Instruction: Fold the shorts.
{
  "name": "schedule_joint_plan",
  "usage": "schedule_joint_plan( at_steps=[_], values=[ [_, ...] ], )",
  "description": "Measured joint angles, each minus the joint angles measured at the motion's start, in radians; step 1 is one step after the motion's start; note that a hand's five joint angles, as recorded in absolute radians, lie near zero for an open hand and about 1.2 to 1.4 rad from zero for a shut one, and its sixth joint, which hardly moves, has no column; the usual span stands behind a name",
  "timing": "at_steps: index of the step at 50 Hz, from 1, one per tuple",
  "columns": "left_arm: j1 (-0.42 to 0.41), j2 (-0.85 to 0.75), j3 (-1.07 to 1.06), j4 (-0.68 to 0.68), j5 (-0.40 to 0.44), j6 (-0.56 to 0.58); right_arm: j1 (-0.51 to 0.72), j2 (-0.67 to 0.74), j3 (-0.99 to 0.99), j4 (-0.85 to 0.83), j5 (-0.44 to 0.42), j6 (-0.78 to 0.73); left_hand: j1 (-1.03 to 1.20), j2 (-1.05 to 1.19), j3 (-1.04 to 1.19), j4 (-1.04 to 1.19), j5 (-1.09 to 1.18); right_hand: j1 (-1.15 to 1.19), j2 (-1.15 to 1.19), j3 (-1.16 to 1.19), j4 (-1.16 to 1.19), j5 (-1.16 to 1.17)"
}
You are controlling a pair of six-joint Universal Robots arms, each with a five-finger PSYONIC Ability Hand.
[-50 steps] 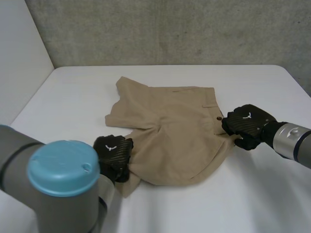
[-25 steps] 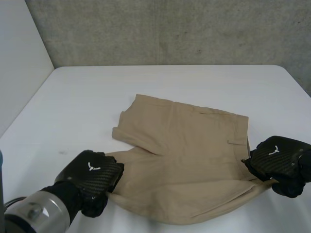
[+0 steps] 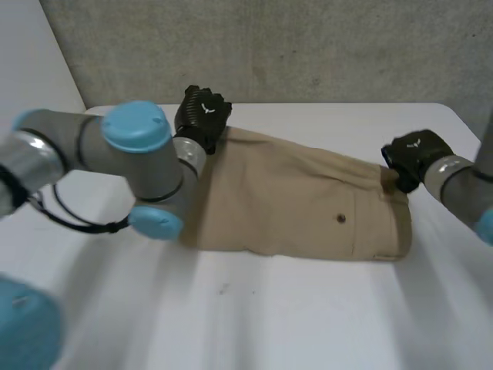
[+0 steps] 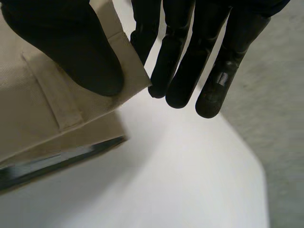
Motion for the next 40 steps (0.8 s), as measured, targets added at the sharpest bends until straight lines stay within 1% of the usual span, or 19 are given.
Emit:
schedule_joint_plan(
  at_steps=[4,5,6,7,8,9,10,11,12,13,15,16,22,28,33,36,37,38,40],
  values=[
    [0.005,-0.195,0.206,0.077,0.008,0.015,0.026,0.093,-0.042,-0.2,0.04,-0.004,0.0,0.0,0.0,0.0,-0.001,0.0,0.001,0.0,0.0,0.0],
    [0.005,-0.195,0.206,0.077,0.008,0.015,0.026,0.093,-0.042,-0.2,0.04,-0.004,0.0,0.0,0.0,0.0,-0.001,0.0,0.001,0.0,0.0,0.0],
    [0.006,-0.264,0.268,0.114,0.015,0.017,0.036,0.136,-0.057,-0.291,0.058,-0.01,-0.122,-0.129,-0.127,-0.129,-0.114,-0.008,-0.013,-0.008,-0.009,-0.008],
    [0.007,-0.278,0.28,0.123,0.017,0.017,0.039,0.147,-0.06,-0.312,0.062,-0.011,-0.122,-0.129,-0.127,-0.129,-0.114,-0.057,-0.093,-0.093,-0.088,-0.073],
    [0.007,-0.315,0.307,0.151,0.024,0.017,0.046,0.179,-0.072,-0.374,0.078,-0.017,-0.355,-0.374,-0.363,-0.37,-0.341,-0.137,-0.198,-0.184,-0.192,-0.151],
    [0.007,-0.326,0.314,0.162,0.027,0.017,0.048,0.184,-0.074,-0.384,0.082,-0.018,-0.458,-0.449,-0.437,-0.447,-0.417,-0.137,-0.198,-0.184,-0.192,-0.151],
    [0.007,-0.346,0.319,0.191,0.033,0.017,0.054,0.21,-0.084,-0.432,0.1,-0.024,-0.574,-0.553,-0.539,-0.552,-0.521,-0.391,-0.447,-0.444,-0.45,-0.391],
    [0.007,-0.351,0.318,0.202,0.035,0.017,0.056,0.218,-0.088,-0.448,0.107,-0.027,-0.795,-0.758,-0.74,-0.758,-0.727,-0.488,-0.55,-0.545,-0.552,-0.491],
    [0.007,-0.351,0.318,0.202,0.035,0.017,0.056,0.218,-0.088,-0.448,0.107,-0.027,-0.795,-0.758,-0.74,-0.758,-0.727,-0.488,-0.55,-0.545,-0.552,-0.491],
    [0.004,-0.364,0.298,0.257,0.042,0.016,0.065,0.24,-0.098,-0.489,0.134,-0.033,-0.909,-0.907,-0.889,-0.899,-0.856,-0.702,-0.844,-0.821,-0.829,-0.773],
    [0.002,-0.363,0.274,0.292,0.045,0.015,0.07,0.246,-0.1,-0.507,0.149,-0.035,-0.941,-0.977,-0.963,-0.979,-0.933,-0.718,-0.856,-0.847,-0.855,-0.801],
    [-0.002,-0.353,0.237,0.332,0.047,0.015,0.076,0.242,-0.096,-0.516,0.164,-0.035,-0.941,-0.994,-0.974,-0.991,-0.94,-0.77,-0.954,-0.967,-0.954,-0.92],
    [-0.014,-0.185,-0.011,0.434,0.041,0.01,0.085,0.114,0.002,-0.479,0.17,0.005,-0.941,-0.994,-0.974,-0.991,-0.94,-0.77,-0.954,-0.968,-0.954,-0.921],
    [-0.019,0.058,-0.317,0.455,0.009,-0.026,0.083,-0.043,0.138,-0.37,0.112,0.083,-0.941,-0.994,-0.974,-0.991,-0.94,-0.77,-0.954,-0.968,-0.954,-0.921],
    [-0.013,0.275,-0.577,0.409,-0.025,-0.185,0.076,-0.126,0.242,-0.193,0.032,0.181,-0.941,-0.994,-0.974,-0.991,-0.94,-0.766,-0.951,-0.956,-0.952,-0.919],
    [-0.008,0.357,-0.677,0.377,-0.032,-0.286,0.071,-0.136,0.274,-0.135,0.013,0.221,-0.941,-0.994,-0.974,-0.991,-0.94,-0.766,-0.951,-0.947,-0.952,-0.917],
    [-0.008,0.357,-0.677,0.377,-0.032,-0.286,0.071,-0.136,0.274,-0.135,0.013,0.221,-0.941,-0.994,-0.974,-0.991,-0.94,-0.766,-0.951,-0.947,-0.952,-0.917],
    [-0.001,0.419,-0.756,0.349,-0.034,-0.374,0.063,-0.139,0.306,-0.102,0.001,0.254,-0.941,-0.994,-0.974,-0.991,-0.94,-0.766,-0.951,-0.933,-0.952,-0.917],
    [0.006,0.466,-0.821,0.328,-0.033,-0.443,0.055,-0.136,0.326,-0.097,-0.004,0.269,-0.941,-0.994,-0.974,-0.991,-0.94,-0.763,-0.938,-0.919,-0.945,-0.914]
  ],
)
